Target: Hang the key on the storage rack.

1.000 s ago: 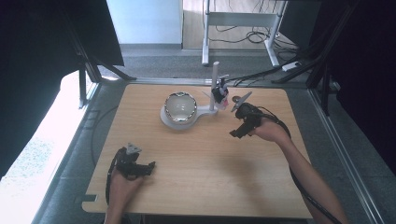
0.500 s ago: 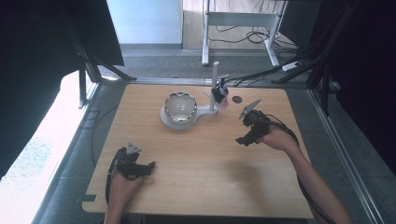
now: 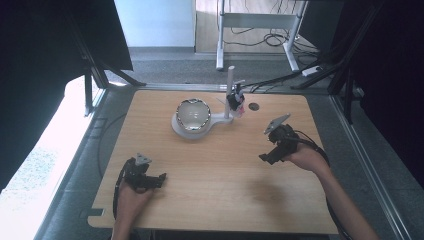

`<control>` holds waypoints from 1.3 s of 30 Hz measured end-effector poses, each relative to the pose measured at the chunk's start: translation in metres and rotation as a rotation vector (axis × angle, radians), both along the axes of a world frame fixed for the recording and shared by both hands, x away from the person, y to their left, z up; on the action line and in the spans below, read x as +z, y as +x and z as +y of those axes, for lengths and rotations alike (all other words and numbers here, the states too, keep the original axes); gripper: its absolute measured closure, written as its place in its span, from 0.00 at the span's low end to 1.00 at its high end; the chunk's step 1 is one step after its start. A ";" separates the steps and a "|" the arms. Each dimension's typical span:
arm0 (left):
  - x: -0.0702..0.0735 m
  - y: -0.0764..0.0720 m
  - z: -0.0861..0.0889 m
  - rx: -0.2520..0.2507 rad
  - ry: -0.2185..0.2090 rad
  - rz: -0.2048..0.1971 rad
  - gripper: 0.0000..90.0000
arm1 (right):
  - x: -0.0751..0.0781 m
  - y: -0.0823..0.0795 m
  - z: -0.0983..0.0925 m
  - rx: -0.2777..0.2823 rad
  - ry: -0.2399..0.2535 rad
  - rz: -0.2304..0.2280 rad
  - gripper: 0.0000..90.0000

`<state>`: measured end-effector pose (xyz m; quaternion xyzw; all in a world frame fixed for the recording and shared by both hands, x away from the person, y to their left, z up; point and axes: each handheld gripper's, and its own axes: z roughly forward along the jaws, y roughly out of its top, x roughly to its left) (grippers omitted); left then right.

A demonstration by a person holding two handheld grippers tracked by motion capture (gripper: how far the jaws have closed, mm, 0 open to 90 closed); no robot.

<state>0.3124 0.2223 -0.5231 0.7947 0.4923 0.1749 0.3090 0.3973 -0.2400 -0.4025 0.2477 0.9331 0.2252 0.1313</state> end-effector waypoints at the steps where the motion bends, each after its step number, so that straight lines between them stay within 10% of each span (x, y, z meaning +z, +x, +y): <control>1: 0.000 0.000 0.000 0.000 -0.001 -0.001 0.02 | 0.000 -0.002 -0.001 0.000 0.001 -0.001 0.03; 17: 0.000 0.000 0.000 0.003 -0.003 0.001 0.02 | -0.007 -0.035 -0.024 -0.016 0.026 -0.018 0.03; 39: 0.000 0.000 0.000 0.003 -0.003 0.001 0.03 | -0.056 -0.058 -0.035 -0.065 0.141 -0.030 0.03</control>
